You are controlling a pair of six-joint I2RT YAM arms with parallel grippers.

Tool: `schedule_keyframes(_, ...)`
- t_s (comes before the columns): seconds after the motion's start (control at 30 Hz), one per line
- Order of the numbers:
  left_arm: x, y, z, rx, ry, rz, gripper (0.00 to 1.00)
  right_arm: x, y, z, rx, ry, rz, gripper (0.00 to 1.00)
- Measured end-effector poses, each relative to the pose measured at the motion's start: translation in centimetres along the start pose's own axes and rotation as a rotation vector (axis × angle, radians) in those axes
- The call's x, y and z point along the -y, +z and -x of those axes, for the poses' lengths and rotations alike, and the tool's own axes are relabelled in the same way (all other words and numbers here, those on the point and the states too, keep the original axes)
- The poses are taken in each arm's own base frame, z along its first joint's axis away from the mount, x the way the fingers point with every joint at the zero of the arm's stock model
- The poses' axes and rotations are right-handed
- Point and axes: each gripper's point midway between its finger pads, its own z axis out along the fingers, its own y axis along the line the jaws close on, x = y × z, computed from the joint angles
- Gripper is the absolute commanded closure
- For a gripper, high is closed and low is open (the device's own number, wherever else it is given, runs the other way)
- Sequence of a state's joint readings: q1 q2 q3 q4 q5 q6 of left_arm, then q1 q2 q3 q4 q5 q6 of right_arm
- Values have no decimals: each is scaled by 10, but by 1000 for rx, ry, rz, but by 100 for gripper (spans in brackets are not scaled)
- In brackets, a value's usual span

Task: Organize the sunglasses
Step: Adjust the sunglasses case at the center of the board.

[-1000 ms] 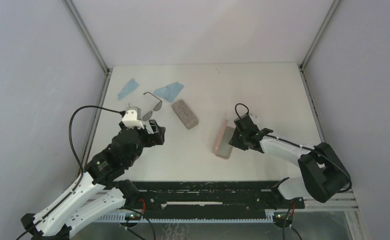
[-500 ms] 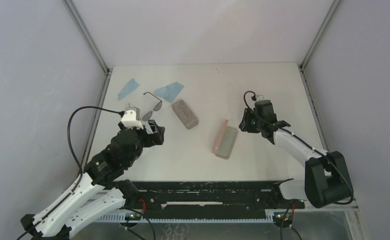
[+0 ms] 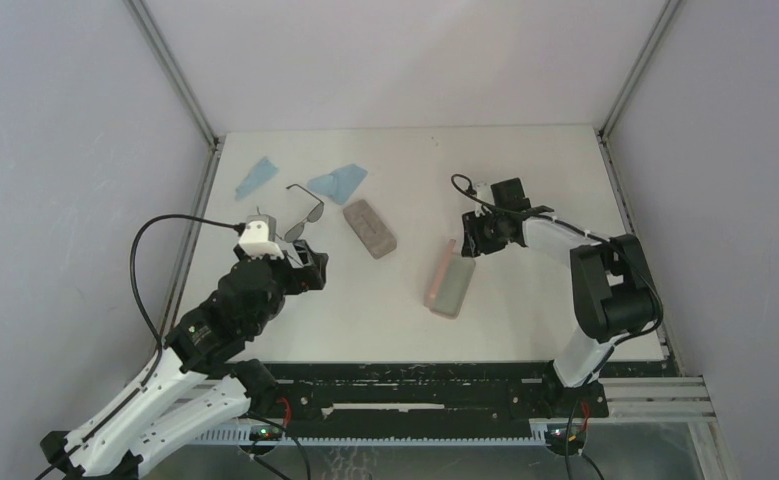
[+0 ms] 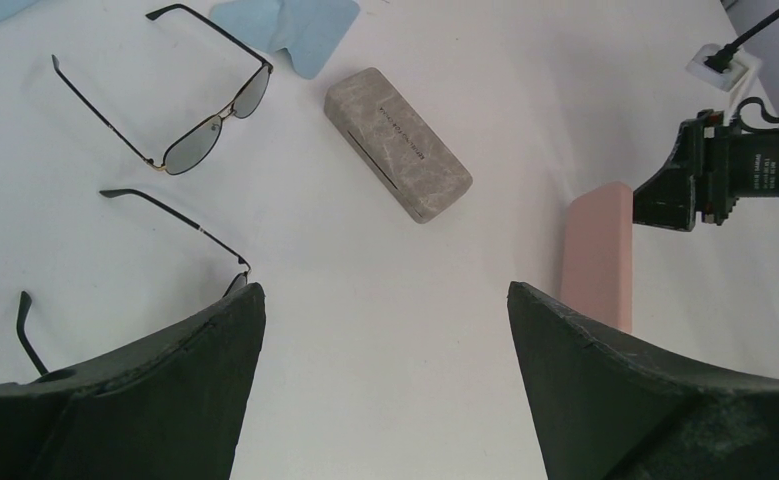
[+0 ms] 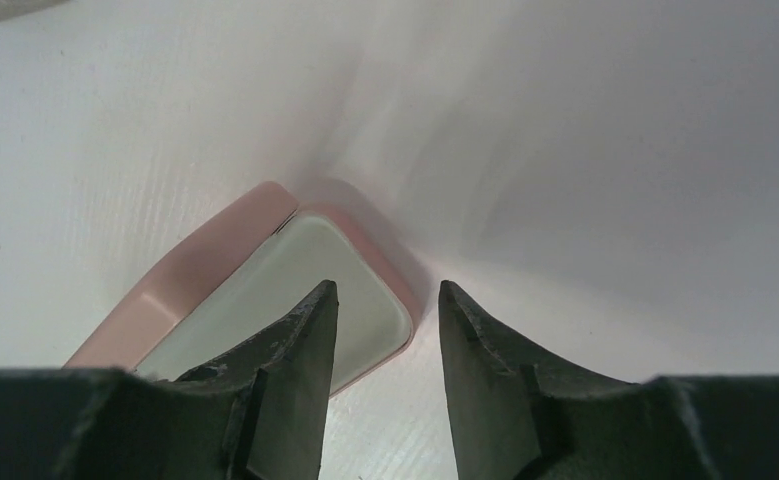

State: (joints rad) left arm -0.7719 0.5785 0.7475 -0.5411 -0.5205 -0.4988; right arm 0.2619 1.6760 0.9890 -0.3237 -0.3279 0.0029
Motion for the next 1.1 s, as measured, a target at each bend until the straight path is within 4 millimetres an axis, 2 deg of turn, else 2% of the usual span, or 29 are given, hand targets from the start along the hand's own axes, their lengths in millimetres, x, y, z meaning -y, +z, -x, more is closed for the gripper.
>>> schedule_keyframes(0.33, 0, -2, 2, 10, -22, -5, 6, -8, 13, 1, -69, -24, 84, 61)
schedule_keyframes(0.6, 0, -4, 4, 16, -27, -9, 6, -11, 18, -15, -151, -3, 106, 63)
schedule_keyframes(1.1, -3, -2, -3, 2, -19, 0, 6, -10, 22, -20, -186, 16, 54, 89)
